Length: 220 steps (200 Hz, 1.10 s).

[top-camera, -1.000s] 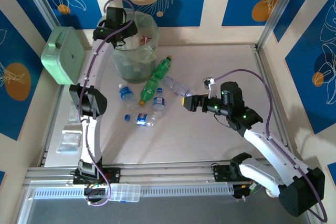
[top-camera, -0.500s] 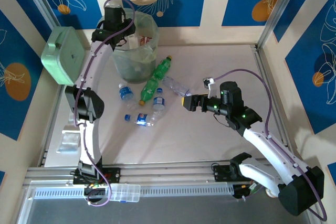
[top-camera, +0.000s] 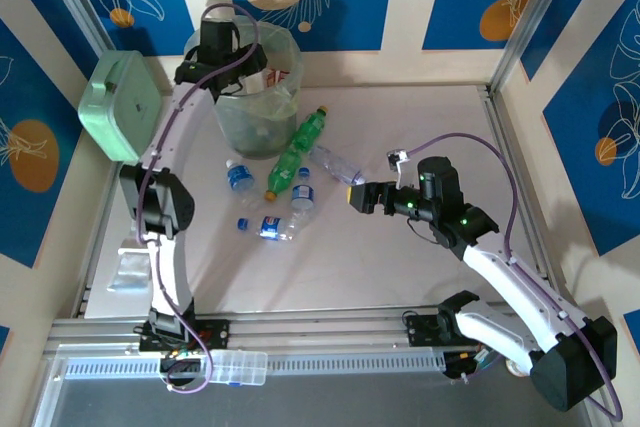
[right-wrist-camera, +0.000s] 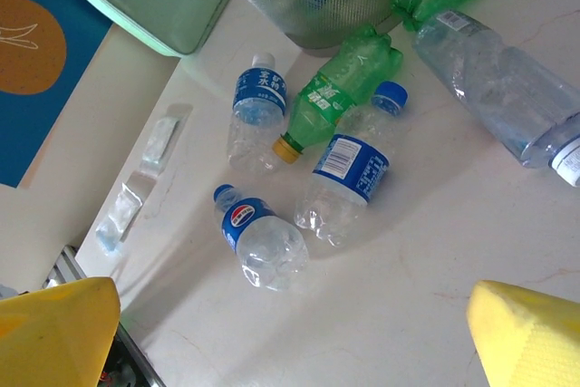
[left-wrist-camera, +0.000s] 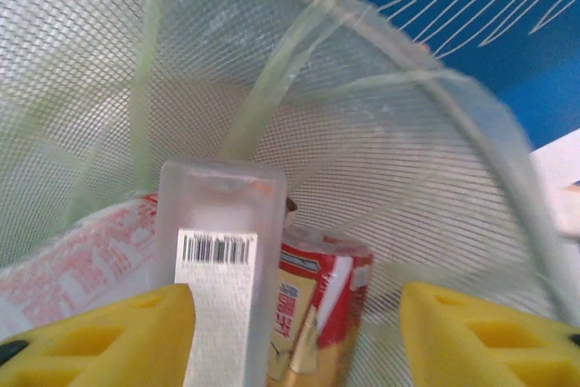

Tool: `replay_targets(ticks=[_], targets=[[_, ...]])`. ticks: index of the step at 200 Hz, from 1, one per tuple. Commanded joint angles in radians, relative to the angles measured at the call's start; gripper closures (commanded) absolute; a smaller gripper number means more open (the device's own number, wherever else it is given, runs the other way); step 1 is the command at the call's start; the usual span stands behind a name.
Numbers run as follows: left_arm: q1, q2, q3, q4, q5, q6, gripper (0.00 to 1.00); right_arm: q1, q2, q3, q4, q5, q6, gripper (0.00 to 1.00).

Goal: Put the plastic bottles in the bin

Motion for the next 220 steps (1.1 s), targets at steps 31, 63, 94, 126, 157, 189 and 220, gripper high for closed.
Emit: replay_targets(ticks=[31, 63, 94, 126, 157, 189, 220], targets=[[-0.139, -0.412, -0.385, 0.11, -0.063, -0.148, 0.28, 0.014, 0.052, 0.104, -0.063, 0.018, -0.038, 0.02], [-0.252, -0.604, -0.635, 0.137, -0.061, -0.169, 0.25, 0.033, 0.128, 0.163, -0.113, 0.048, -0.067, 0.03], [-0.293, -0.742, -0.783, 0.062, -0.092, -0.132, 0.24, 0.043, 0.255, 0.236, -0.172, 0.069, -0.098, 0.04], [-0.294, -0.878, -0.942, 0.018, -0.206, -0.023, 0.21, 0.072, 0.381, 0.304, -0.178, 0.157, -0.113, 0.05], [-0.294, -0.977, -1.079, 0.09, -0.241, 0.036, 0.19, 0.074, 0.525, 0.366, -0.15, 0.202, -0.115, 0.05], [-0.293, -1.022, -1.153, 0.166, -0.22, 0.03, 0.19, 0.044, 0.715, 0.514, -0.193, 0.232, -0.14, 0.05], [-0.294, -1.04, -1.155, 0.174, -0.19, 0.04, 0.19, 0.0, 0.881, 0.659, -0.239, 0.216, -0.181, 0.04]])
